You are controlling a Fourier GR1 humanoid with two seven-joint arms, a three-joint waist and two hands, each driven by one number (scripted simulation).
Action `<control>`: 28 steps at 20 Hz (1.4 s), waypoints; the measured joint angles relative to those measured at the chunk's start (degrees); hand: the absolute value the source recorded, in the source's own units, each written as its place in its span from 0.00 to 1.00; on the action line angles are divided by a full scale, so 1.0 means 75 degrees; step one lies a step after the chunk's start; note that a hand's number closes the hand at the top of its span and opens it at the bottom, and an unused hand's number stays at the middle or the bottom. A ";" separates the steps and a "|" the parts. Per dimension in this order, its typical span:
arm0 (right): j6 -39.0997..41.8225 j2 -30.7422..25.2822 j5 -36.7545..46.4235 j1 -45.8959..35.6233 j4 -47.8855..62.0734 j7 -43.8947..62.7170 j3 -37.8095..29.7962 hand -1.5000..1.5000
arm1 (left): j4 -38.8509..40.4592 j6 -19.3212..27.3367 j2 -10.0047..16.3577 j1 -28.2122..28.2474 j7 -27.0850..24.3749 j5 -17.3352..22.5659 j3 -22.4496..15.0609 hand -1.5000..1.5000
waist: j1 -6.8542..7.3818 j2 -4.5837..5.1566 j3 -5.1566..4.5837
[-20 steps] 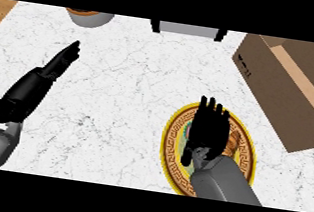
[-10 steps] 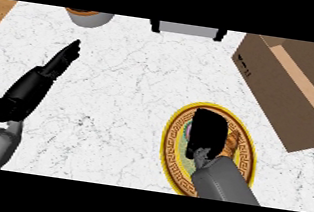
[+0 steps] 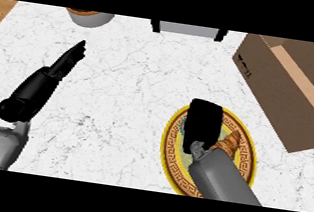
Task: Pick the cupcake from the plate and place it in the cardboard box
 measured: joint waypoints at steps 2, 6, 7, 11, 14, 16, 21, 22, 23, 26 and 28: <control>-0.0221 -0.0122 -0.0210 -0.0515 0.0386 -0.0685 -0.0307 1.00 | -0.0027 -0.0023 -0.0053 -0.0024 0.0006 -0.0026 -0.0044 0.50 | 0.0060 0.0024 0.0004; -0.0668 -0.0351 -0.0949 -0.1561 0.1184 -0.2373 -0.1001 1.00 | -0.0056 -0.0138 -0.0055 -0.0122 -0.0036 -0.0019 -0.0096 0.50 | 0.0295 0.0128 0.0015; -0.0848 -0.0409 -0.1056 -0.1808 0.1431 -0.2776 -0.1139 1.00 | -0.0018 -0.0122 -0.0083 -0.0139 -0.0074 -0.0040 -0.0103 0.50 | 0.0322 0.0143 0.0015; -0.1375 -0.0596 -0.1125 -0.2959 0.2519 -0.3957 -0.1516 1.00 | 0.0012 -0.0081 -0.0150 -0.0206 -0.0053 -0.0147 -0.0141 0.50 | 0.0339 0.0135 0.0011; -0.1732 -0.0668 -0.1059 -0.3579 0.3008 -0.4438 -0.1744 1.00 | 0.0187 -0.0143 -0.0111 -0.0205 -0.0165 -0.0119 0.0018 0.50 | 0.0239 0.0097 0.0006; -0.1859 -0.0709 -0.1069 -0.4088 0.3286 -0.4476 -0.2018 1.00 | 0.0221 -0.0189 -0.0094 -0.0220 -0.0177 -0.0108 0.0076 0.50 | 0.0206 0.0080 0.0004; -0.2556 -0.0820 -0.0994 -0.4697 0.3256 -0.3528 -0.2753 1.00 | 0.0198 -0.0203 -0.0097 -0.0055 -0.0217 -0.0141 0.0121 0.50 | 0.0109 0.0031 0.0001; -0.2664 -0.0917 -0.1045 -0.4802 0.3210 -0.3362 -0.2962 1.00 | 0.0161 -0.0215 -0.0087 -0.0017 -0.0211 -0.0131 0.0135 0.50 | 0.0095 0.0024 0.0001; -0.2815 -0.1001 -0.1044 -0.4834 0.3200 -0.3200 -0.3123 1.00 | 0.0091 -0.0263 -0.0037 -0.0032 -0.0137 -0.0083 0.0186 0.50 | 0.0085 0.0016 0.0001; -0.3233 -0.1291 -0.1006 -0.4955 0.3409 -0.2857 -0.3565 1.00 | 0.0033 -0.0291 -0.0070 0.0056 -0.0117 -0.0099 0.0170 0.50 | 0.0080 0.0025 0.0002; -0.3406 -0.1560 -0.1058 -0.4989 0.3500 -0.2792 -0.3856 1.00 | -0.0166 -0.0282 -0.0083 0.0142 -0.0032 -0.0110 0.0170 0.50 | 0.0080 0.0021 0.0002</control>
